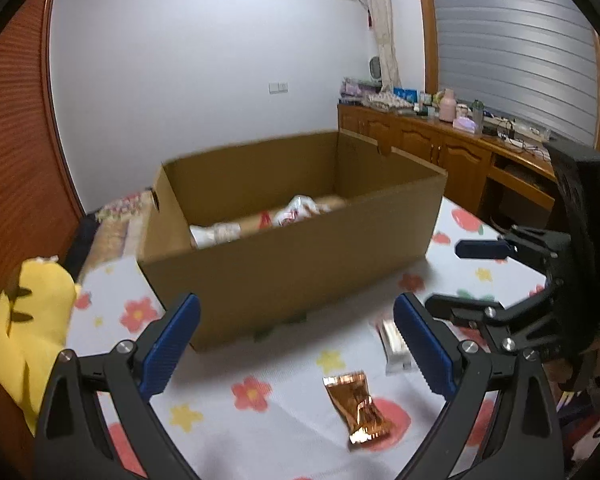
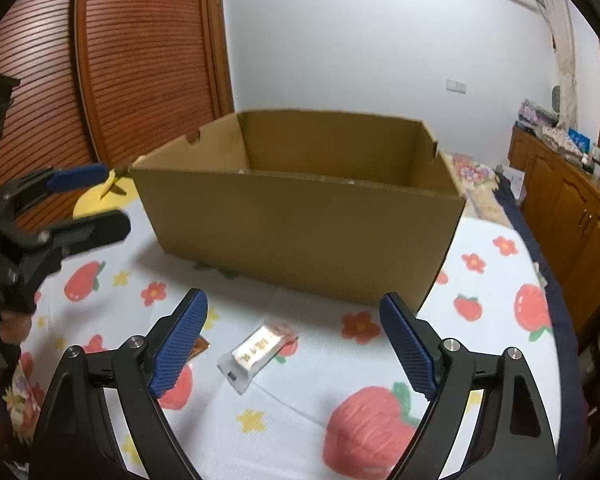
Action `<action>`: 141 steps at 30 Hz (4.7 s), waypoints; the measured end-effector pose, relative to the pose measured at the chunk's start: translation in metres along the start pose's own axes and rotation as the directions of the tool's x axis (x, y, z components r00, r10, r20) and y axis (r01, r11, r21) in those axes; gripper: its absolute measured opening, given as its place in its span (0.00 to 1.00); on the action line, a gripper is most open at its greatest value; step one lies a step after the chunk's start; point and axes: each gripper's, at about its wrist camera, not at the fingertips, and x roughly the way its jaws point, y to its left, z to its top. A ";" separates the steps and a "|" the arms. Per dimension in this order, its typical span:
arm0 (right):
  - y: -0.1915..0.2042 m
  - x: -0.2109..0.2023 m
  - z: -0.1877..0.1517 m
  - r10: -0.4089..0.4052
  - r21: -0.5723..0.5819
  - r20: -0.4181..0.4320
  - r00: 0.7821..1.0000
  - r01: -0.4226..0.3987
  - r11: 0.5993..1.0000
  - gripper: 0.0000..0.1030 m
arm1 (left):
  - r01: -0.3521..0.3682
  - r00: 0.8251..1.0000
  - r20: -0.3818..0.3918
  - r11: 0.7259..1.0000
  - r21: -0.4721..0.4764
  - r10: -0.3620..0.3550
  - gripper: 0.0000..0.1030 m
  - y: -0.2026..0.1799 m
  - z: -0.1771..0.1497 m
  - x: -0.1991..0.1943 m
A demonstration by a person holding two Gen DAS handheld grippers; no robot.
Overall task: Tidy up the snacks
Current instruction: 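Move both grippers back to the two sweets left on the bedspread, then grasp the white bar with the right gripper while the left gripper grasps the copper sweet, then lift the copper sweet and white bar and carry them over the box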
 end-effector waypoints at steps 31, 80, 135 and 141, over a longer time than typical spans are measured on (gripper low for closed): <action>0.018 0.065 -0.020 0.068 0.012 -0.241 0.968 -0.067 0.998 0.26 | 0.040 0.982 -0.182 0.997 -0.061 -0.051 0.95 -0.006 -0.055 0.033; 0.011 -0.003 -0.067 0.041 0.029 -0.102 0.994 -0.039 0.999 0.19 | 0.083 0.970 -0.220 0.993 -0.085 -0.100 0.22 -0.008 -0.059 0.014; -0.017 -0.059 0.060 -0.034 -0.040 0.157 0.987 0.040 0.998 0.19 | 0.014 0.999 0.051 0.992 -0.123 -0.008 0.23 0.052 0.070 -0.018; -0.021 -0.037 0.077 -0.018 -0.058 0.155 0.988 0.028 0.998 0.19 | 0.007 0.999 0.043 0.991 -0.137 -0.001 0.23 0.063 0.086 0.005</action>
